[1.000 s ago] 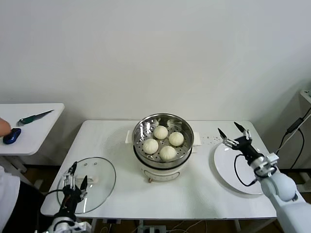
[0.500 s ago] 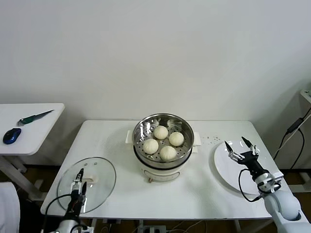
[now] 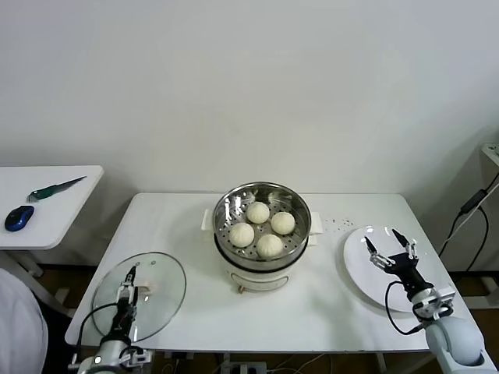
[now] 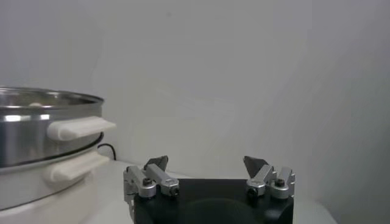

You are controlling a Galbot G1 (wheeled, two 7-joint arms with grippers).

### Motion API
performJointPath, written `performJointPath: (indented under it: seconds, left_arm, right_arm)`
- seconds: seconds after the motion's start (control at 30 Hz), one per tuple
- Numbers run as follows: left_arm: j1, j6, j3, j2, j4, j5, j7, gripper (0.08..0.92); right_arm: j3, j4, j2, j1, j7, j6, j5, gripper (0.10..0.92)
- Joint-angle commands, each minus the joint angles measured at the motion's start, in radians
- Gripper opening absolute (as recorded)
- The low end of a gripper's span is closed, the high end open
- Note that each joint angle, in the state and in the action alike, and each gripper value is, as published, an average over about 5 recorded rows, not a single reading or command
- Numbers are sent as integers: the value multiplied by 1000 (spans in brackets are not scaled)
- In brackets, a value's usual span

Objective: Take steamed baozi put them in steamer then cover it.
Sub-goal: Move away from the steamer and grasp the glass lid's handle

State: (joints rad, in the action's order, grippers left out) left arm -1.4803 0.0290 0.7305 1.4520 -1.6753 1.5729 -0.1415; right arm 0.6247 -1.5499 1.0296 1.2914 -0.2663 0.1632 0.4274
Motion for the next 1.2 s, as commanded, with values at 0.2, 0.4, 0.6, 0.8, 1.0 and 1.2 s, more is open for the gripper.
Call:
performJointPath:
  seconds: [0.2,0.4,0.6,0.8,1.0,1.2]
  left_arm:
    - [129,-2,-2,-19,143,-1,-37,823]
    - [132,13,-6,-24,147,-37,-56,823]
    - [134,33,-7,-24,156,-50,-57,732]
    - [131,39,-6,-29,150,-63,-54,559]
    - [105,40,-7,-42,97,-99,-46,385]
    - [37,22,-12,-75,-39,-167,-23,212]
  right_arm:
    - [12,3,21,12,2,5,-54,823]
    - [13,17,30,10,-2,13,-78,823]
    - [12,34,45,4,-9,22,-108,823]
    - [13,46,52,-3,-13,29,-124,823]
    - [16,58,57,-10,-17,34,-132,823]
    - [16,71,56,-18,-20,38,-141,823]
